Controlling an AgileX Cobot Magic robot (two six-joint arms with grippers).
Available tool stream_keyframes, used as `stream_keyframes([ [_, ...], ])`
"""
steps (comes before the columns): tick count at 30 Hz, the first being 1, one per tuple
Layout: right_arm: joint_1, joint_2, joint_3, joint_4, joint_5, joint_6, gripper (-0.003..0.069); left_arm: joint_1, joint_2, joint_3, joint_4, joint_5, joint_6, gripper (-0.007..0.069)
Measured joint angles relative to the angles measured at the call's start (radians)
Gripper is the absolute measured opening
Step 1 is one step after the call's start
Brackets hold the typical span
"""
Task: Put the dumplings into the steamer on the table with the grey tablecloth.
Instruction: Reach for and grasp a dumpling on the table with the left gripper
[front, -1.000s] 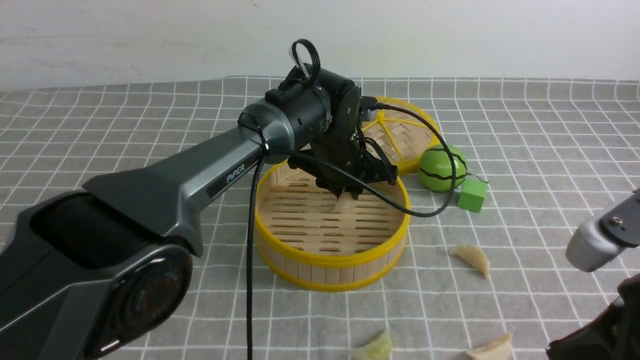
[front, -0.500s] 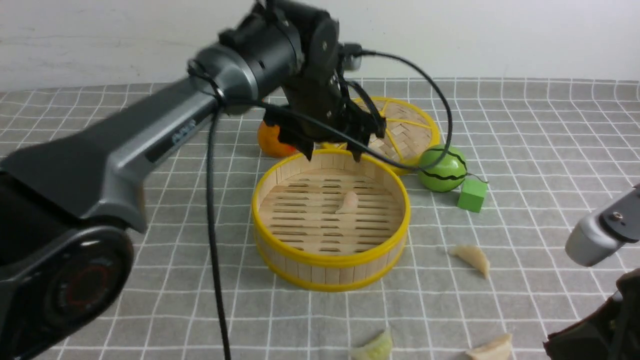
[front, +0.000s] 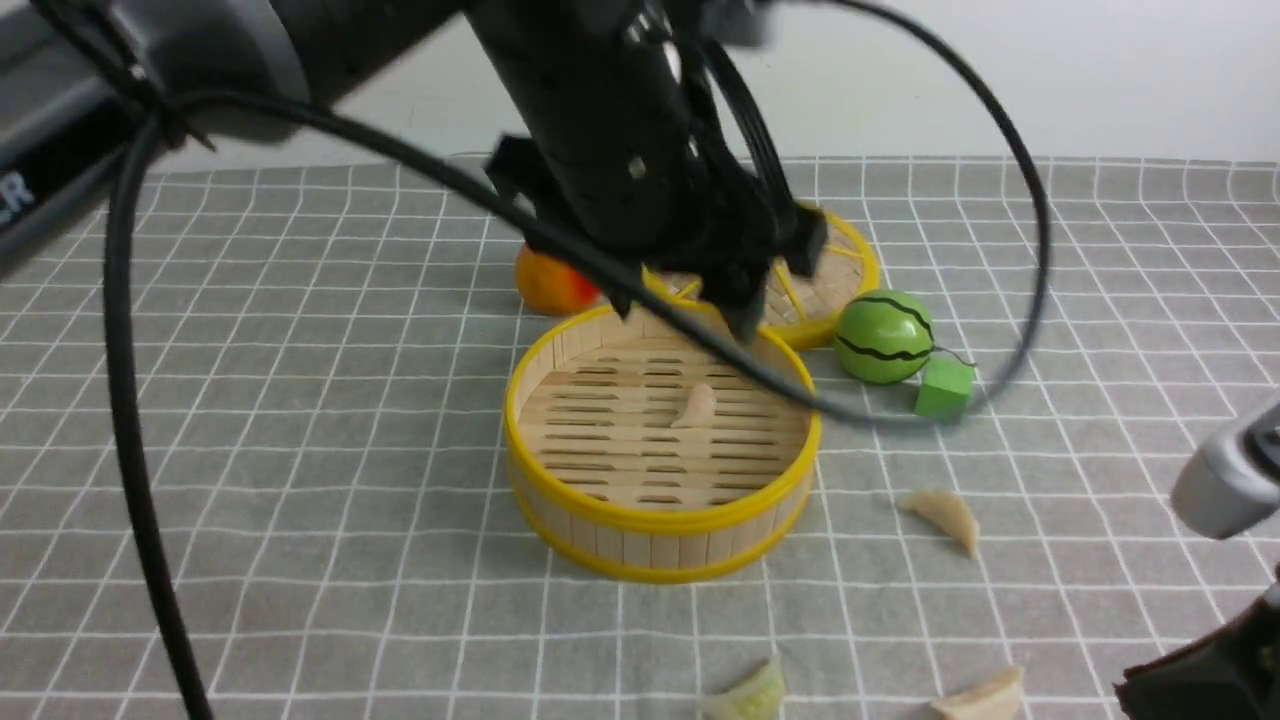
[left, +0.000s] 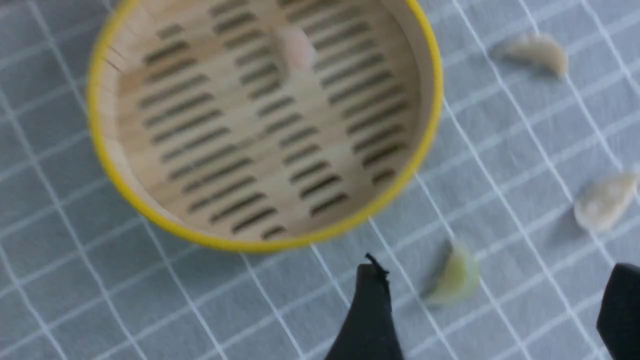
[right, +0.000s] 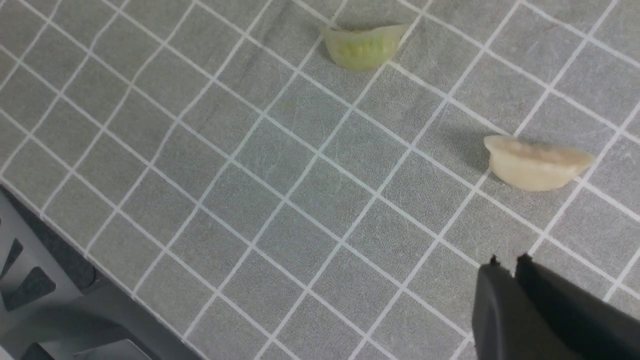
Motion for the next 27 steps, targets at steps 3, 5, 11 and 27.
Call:
stream_keyframes([
  [3,0.000,-0.104,0.000,-0.040,0.062,0.059,0.0046,-0.091,0.003,0.164,-0.006,-0.001,0.045,0.0556],
  [5,0.000,-0.155,0.000,-0.060,0.082,0.074,0.0048,-0.120,0.014,0.230,-0.011,-0.009,0.069,0.0556],
  [11,0.000,-0.278,0.000,-0.113,0.105,0.116,0.0055,-0.154,0.093,0.319,-0.019,-0.133,0.116,0.0556],
  [27,0.000,-0.302,0.000,-0.132,0.139,0.122,0.0072,-0.154,0.299,0.321,-0.011,-0.269,0.143,0.0427],
])
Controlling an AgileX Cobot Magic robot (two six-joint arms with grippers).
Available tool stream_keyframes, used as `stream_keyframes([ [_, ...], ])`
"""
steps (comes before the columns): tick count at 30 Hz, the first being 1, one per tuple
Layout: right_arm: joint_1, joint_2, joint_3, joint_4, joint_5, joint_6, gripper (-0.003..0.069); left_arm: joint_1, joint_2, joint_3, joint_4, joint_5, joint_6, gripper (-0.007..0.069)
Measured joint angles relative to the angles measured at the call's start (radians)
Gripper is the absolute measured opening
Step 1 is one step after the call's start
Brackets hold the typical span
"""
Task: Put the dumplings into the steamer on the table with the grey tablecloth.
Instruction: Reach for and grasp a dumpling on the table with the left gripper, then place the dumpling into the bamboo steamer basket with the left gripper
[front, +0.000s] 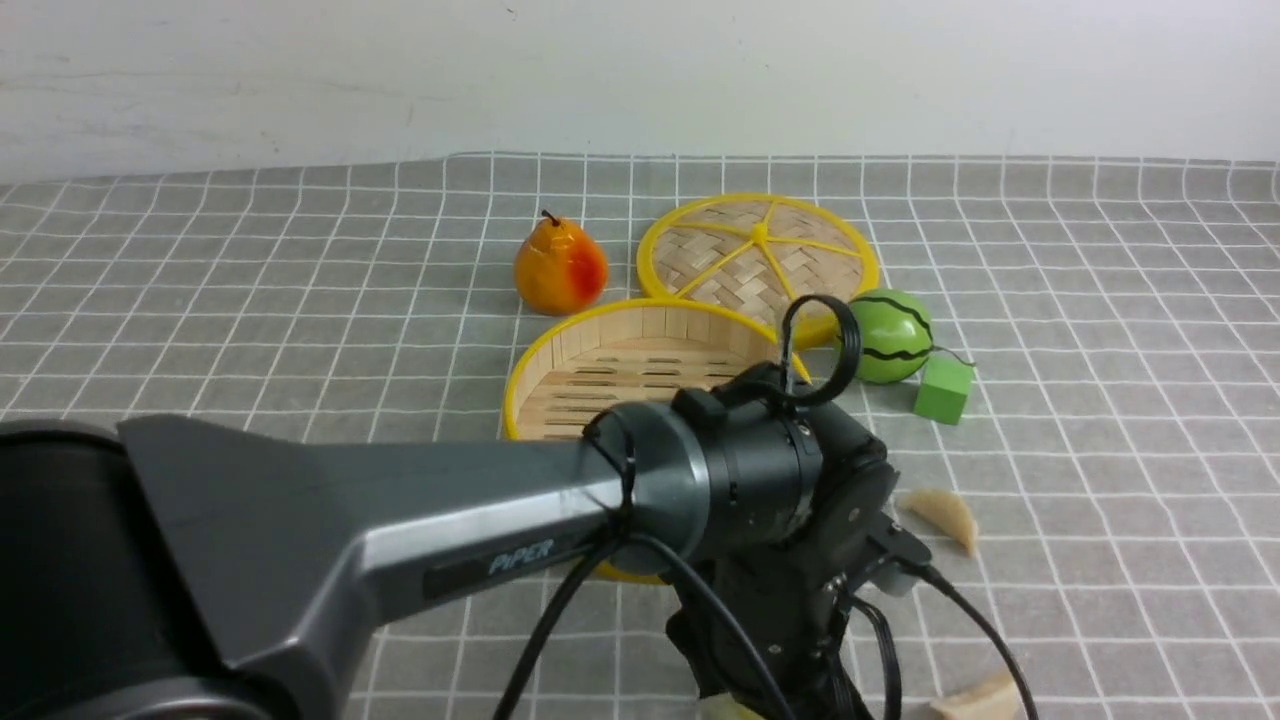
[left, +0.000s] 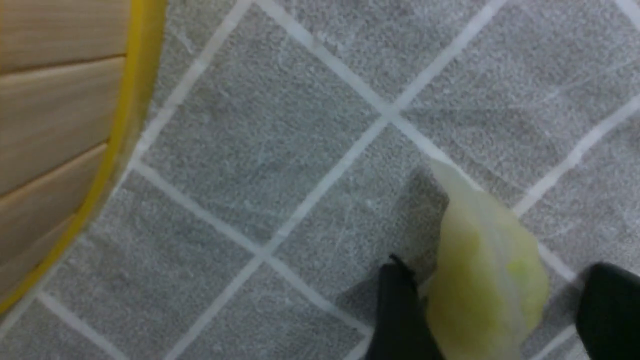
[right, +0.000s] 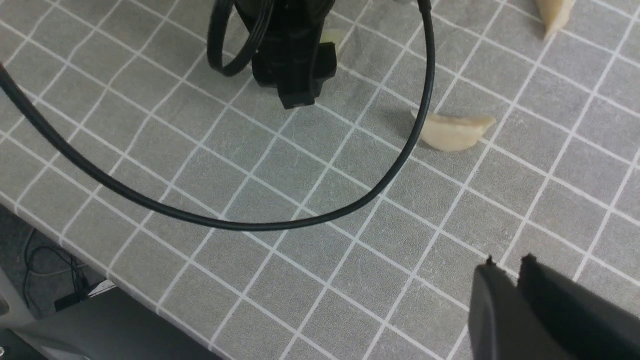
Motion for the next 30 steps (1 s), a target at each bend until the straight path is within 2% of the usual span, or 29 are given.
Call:
stream_keyframes([
  [2,0.000,0.000,0.000,0.000,0.001,0.001,0.0075,0.000,0.001,0.000,0.004,-0.002,-0.020,0.0316],
  [3,0.000,0.000,0.000,0.000,0.001,0.001,0.0076,0.000,0.000,0.000,0.006,-0.002,-0.032,0.0235],
  [5,0.000,0.000,0.000,0.000,0.001,0.002,0.0076,0.000,-0.005,0.000,0.010,0.002,-0.045,0.0192],
  [11,0.000,0.000,0.000,0.000,0.000,0.002,0.0083,0.006,-0.090,-0.062,0.018,0.080,-0.072,0.0202],
  [15,0.000,0.000,0.000,0.000,-0.013,0.002,0.0083,0.054,-0.178,-0.169,0.018,0.135,-0.075,0.0202],
  [18,0.000,0.008,0.000,0.010,-0.019,0.003,0.0078,0.137,-0.196,-0.244,0.012,0.177,-0.075,0.0202],
  [20,0.000,0.042,0.000,0.016,-0.022,0.003,0.0076,0.231,-0.182,-0.296,-0.010,0.190,-0.075,0.0202],
  [25,0.000,0.141,-0.009,0.029,-0.021,0.003,0.0075,0.368,-0.103,-0.327,-0.056,0.129,-0.078,0.0202],
  [30,0.000,0.263,-0.069,0.048,0.007,-0.018,0.0075,0.432,0.002,-0.327,-0.074,0.036,-0.078,0.0202],
])
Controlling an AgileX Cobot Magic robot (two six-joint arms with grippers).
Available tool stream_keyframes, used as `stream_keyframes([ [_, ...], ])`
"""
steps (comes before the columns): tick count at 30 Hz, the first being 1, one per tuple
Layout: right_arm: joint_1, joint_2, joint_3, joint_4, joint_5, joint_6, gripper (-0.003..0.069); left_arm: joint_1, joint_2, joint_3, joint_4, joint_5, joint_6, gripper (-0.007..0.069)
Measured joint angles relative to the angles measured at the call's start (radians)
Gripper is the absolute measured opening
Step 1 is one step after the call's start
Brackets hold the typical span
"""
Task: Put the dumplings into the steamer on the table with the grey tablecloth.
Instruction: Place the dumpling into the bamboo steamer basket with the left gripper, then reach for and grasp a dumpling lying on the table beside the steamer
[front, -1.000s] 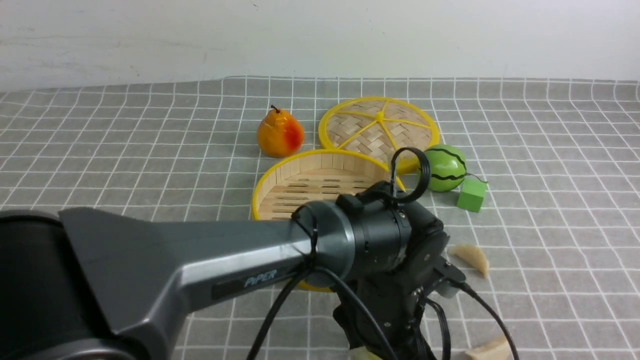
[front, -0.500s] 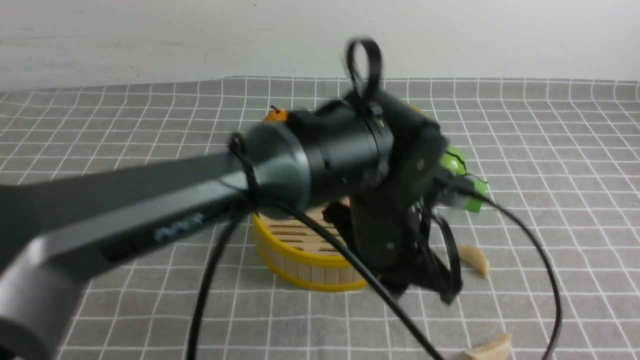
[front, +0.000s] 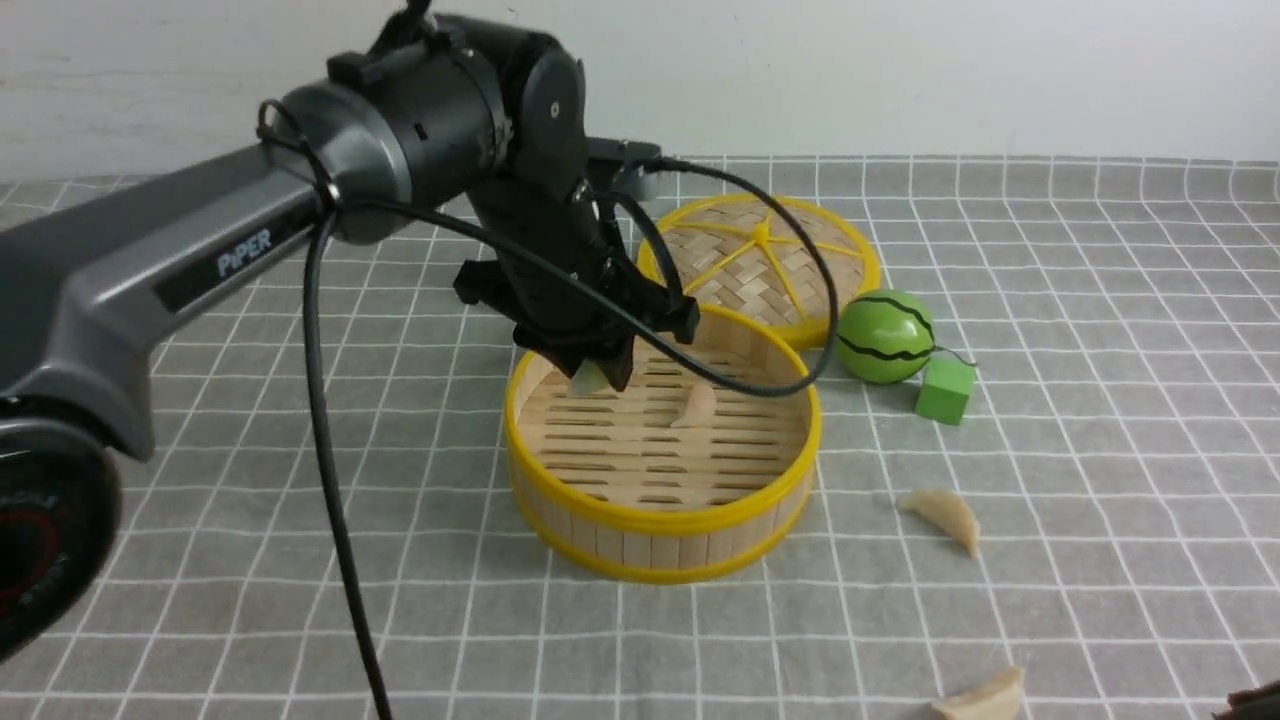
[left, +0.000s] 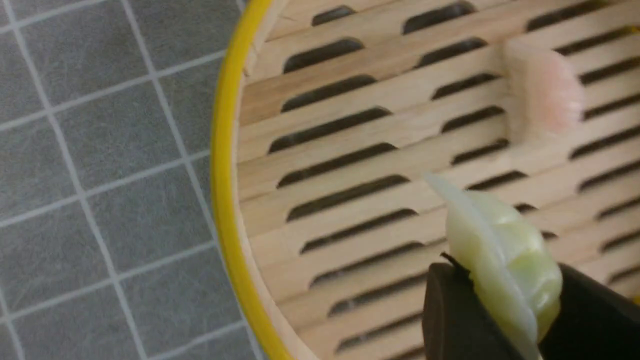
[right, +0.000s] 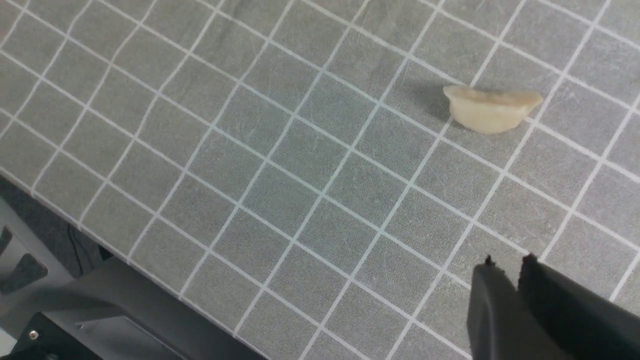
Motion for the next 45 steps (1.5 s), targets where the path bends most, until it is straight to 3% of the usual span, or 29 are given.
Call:
stream_keyframes([
  [9,0.000,0.146,-0.065,0.001,0.022,-0.042,0.0084,0.008,0.112,0.000,0.022,-0.097,-0.007,0.0210],
  [12,0.000,0.166,-0.067,0.001,0.023,-0.051,0.0087,0.008,0.123,0.000,0.038,-0.123,-0.025,0.0255],
  [13,0.000,0.175,-0.067,0.000,0.022,-0.054,0.0092,0.008,0.127,0.000,0.055,-0.137,-0.038,0.0317],
  [17,0.000,0.182,-0.069,-0.019,-0.001,-0.072,0.0125,0.008,0.127,0.000,0.069,-0.150,-0.049,0.0450],
  [19,0.000,0.184,-0.069,-0.036,-0.015,-0.101,0.0171,0.008,0.115,-0.004,0.069,-0.130,-0.049,0.0513],
  [22,0.000,0.185,-0.069,-0.051,-0.029,-0.137,0.0234,0.008,0.095,-0.029,0.063,-0.091,-0.049,0.0540],
  [26,0.000,0.214,-0.072,-0.052,-0.100,-0.203,0.0412,0.008,0.009,-0.140,0.012,0.019,-0.050,0.0546],
  [31,0.000,0.289,-0.105,-0.042,-0.128,-0.335,0.0564,0.008,-0.155,-0.208,-0.090,0.109,-0.026,0.0459],
  [34,0.000,0.344,-0.131,-0.017,-0.130,-0.422,0.0586,0.008,-0.239,-0.209,-0.139,0.145,0.004,0.0369],
  [42,0.000,0.520,-0.150,0.053,-0.205,-0.798,0.0529,0.008,-0.472,-0.120,-0.164,0.210,0.045,0.0031],
  [45,0.000,0.577,-0.150,0.056,-0.206,-0.886,0.0498,0.008,-0.551,-0.039,-0.161,0.232,0.046,-0.0014],
])
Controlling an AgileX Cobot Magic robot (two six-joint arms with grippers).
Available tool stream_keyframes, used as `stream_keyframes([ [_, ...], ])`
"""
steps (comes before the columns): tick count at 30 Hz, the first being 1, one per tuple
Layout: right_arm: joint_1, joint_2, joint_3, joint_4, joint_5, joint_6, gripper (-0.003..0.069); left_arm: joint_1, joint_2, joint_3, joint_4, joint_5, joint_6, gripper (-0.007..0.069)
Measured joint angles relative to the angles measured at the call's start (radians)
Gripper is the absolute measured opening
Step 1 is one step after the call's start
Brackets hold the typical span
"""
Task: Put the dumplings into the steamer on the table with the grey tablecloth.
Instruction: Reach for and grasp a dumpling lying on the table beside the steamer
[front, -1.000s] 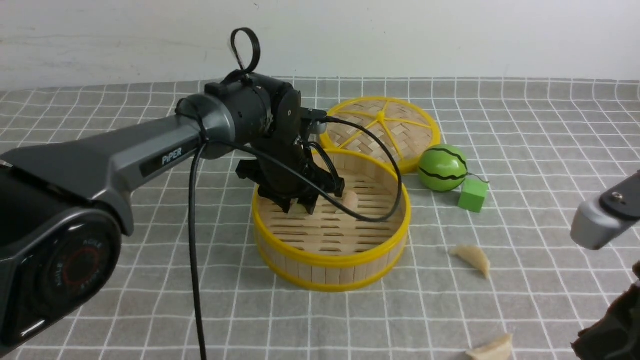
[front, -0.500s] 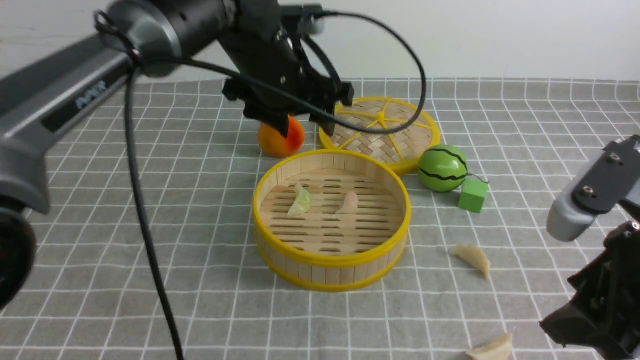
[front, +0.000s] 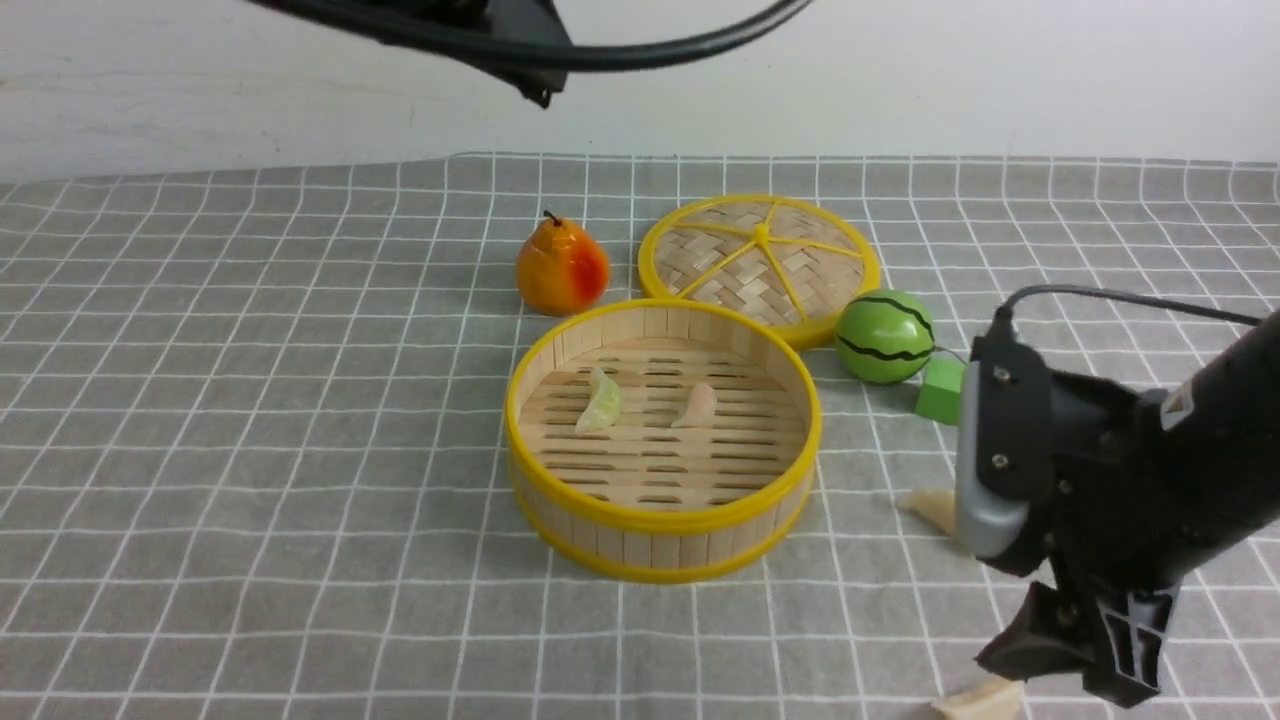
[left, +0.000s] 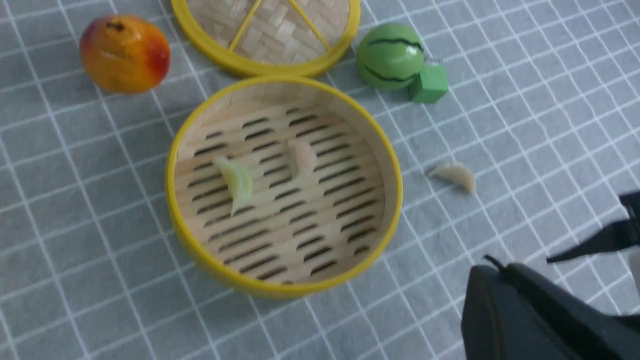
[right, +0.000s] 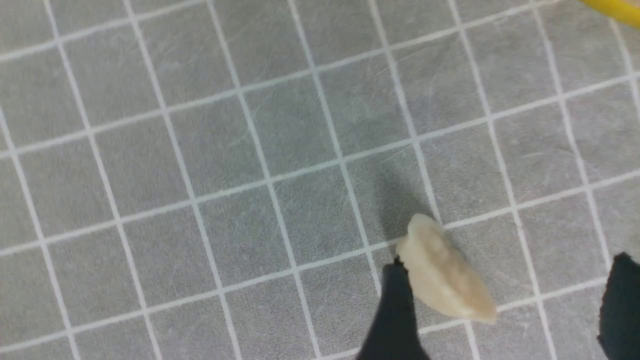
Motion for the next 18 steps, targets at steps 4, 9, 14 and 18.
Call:
stream_keyframes([
  [4,0.000,0.059,0.000,0.010,-0.004,-0.050,0.0472,0.000,-0.113,0.171,0.022,0.000,0.000,-0.0014],
  [9,0.000,0.088,0.020,0.025,-0.027,-0.062,0.0469,0.000,-0.352,0.534,0.024,-0.079,0.000,-0.0014],
  [14,0.000,0.088,0.080,0.022,-0.051,-0.111,0.0469,0.000,-0.606,0.823,0.023,-0.168,0.000,-0.0014],
  [18,0.000,0.088,0.152,-0.024,-0.158,-0.153,0.0468,0.000,-0.792,1.005,0.023,-0.211,0.002,-0.0014],
])
